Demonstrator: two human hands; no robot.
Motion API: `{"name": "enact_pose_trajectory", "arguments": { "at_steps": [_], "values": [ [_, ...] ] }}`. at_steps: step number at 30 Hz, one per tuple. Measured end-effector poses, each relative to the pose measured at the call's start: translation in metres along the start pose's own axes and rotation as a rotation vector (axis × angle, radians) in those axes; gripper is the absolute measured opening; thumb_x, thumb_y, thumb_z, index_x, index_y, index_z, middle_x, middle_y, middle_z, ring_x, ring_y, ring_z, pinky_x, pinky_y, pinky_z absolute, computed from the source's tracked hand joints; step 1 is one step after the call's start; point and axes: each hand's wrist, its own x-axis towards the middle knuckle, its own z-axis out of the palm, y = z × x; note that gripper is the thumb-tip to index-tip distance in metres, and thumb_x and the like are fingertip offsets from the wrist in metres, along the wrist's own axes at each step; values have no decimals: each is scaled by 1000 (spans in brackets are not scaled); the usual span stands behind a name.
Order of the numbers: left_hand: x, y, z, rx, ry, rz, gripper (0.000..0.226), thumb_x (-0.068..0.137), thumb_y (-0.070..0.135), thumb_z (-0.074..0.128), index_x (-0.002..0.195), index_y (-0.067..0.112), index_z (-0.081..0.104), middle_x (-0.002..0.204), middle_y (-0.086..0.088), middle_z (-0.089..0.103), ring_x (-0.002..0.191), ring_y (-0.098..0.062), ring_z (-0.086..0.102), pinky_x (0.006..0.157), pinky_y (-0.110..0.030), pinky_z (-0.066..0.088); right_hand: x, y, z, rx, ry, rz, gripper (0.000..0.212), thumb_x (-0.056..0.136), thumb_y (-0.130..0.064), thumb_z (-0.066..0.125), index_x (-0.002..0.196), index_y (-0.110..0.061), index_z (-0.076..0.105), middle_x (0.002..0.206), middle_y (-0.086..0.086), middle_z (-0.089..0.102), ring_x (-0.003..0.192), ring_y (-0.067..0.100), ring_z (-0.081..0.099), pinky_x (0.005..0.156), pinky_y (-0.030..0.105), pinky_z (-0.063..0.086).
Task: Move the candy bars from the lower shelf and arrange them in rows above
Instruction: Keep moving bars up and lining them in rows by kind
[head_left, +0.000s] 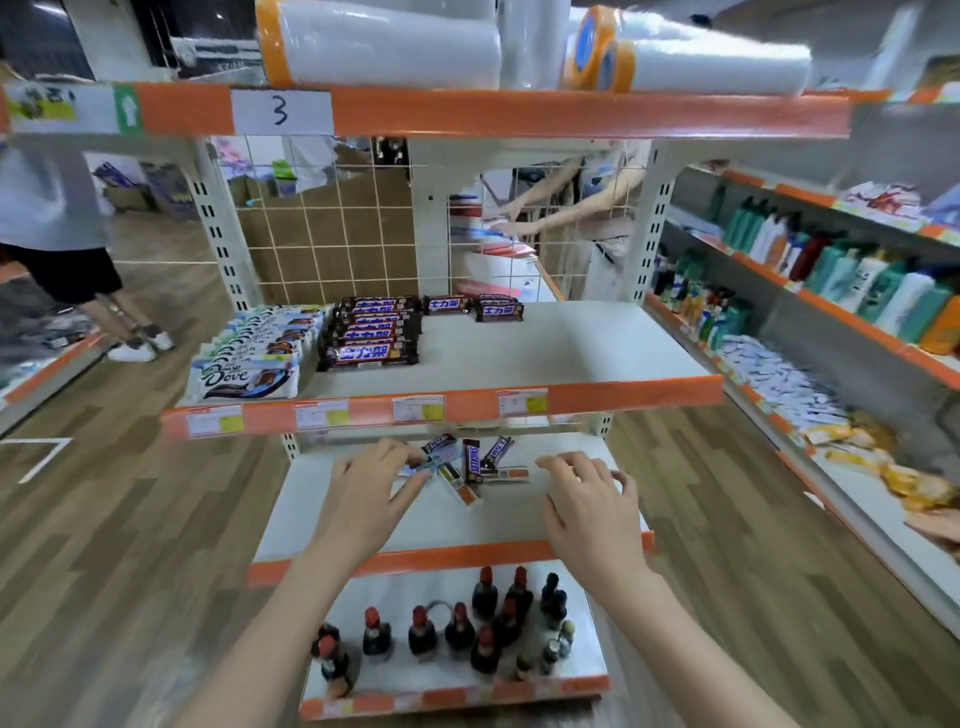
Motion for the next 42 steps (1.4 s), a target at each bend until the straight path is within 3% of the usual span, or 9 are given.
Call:
{"name": "enact_pose_trajectory", "arguments": {
  "at_steps": [4, 7, 12, 16, 21, 26, 35, 38, 42],
  "values": [
    [-18, 16, 10, 9, -37, -2, 58, 80, 63, 17, 108, 32, 58, 104, 19, 53, 96, 0, 47, 79, -24, 21, -20, 8, -5, -2, -9, 4, 26, 71, -14, 62, 96, -21, 65, 89, -4, 62, 80, 20, 62, 79, 46, 48],
    [-29, 19, 18, -3, -46, -1, 56, 81, 62, 19, 108, 32, 58, 104, 17, 54, 96, -3, 50, 81, -25, 21, -33, 12, -7, -1, -30, 10, 30, 68, -11, 71, 95, -20, 65, 89, -3, 62, 81, 20, 62, 78, 45, 47],
    [-42, 17, 30, 19, -96, 2, 55, 83, 61, 21, 109, 31, 58, 105, 16, 55, 102, -7, 51, 81, -29, 26, -47, 14, -3, 14, -122, 19, 25, 72, -14, 70, 96, -20, 65, 94, -2, 62, 85, 22, 61, 79, 44, 45],
    [-53, 13, 43, 7, -139, -31, 29, 93, 46, 44, 112, 30, 57, 112, 12, 55, 106, -8, 50, 84, -29, 27, -58, 15, 9, 30, -179, 19, 24, 74, -18, 71, 97, -21, 65, 95, -3, 61, 83, 23, 60, 73, 41, 43],
    [-69, 7, 65, -31, -207, -63, 26, 89, 34, 56, 115, 28, 56, 114, 11, 55, 110, -10, 50, 86, -31, 31, -77, 12, 27, 72, -254, 3, 31, 69, -13, 74, 98, -21, 66, 93, -1, 62, 81, 25, 61, 65, 35, 41],
    [-74, -7, 84, -21, -233, -81, 26, 89, 31, 57, 115, 25, 57, 114, 9, 55, 110, -11, 51, 79, -30, 28, -89, 10, 44, 92, -340, 22, 26, 72, -12, 70, 96, -22, 65, 92, -2, 60, 79, 23, 61, 63, 32, 36],
    [-41, -49, 112, 47, -341, -100, 29, 84, 23, 63, 113, 22, 59, 113, 2, 58, 106, -19, 56, 81, -37, 45, -78, 18, 87, 139, -460, -5, 33, 66, -12, 73, 97, -22, 66, 89, -5, 61, 78, 19, 61, 63, 29, 38],
    [-22, -60, 120, 72, -340, -115, 28, 85, 23, 62, 113, 22, 59, 113, 2, 57, 106, -19, 55, 79, -37, 40, -67, 21, 105, 126, -480, -18, 35, 61, -11, 75, 93, -23, 67, 88, -6, 61, 74, 18, 61, 61, 26, 33],
    [2, -70, 136, 86, -407, -148, 31, 90, 27, 54, 121, 25, 53, 121, 4, 51, 113, -15, 49, 89, -38, 36, -46, 24, 135, 135, -513, -31, 36, 59, -10, 75, 93, -21, 67, 88, -3, 63, 74, 22, 62, 56, 31, 44]
  ]
}}
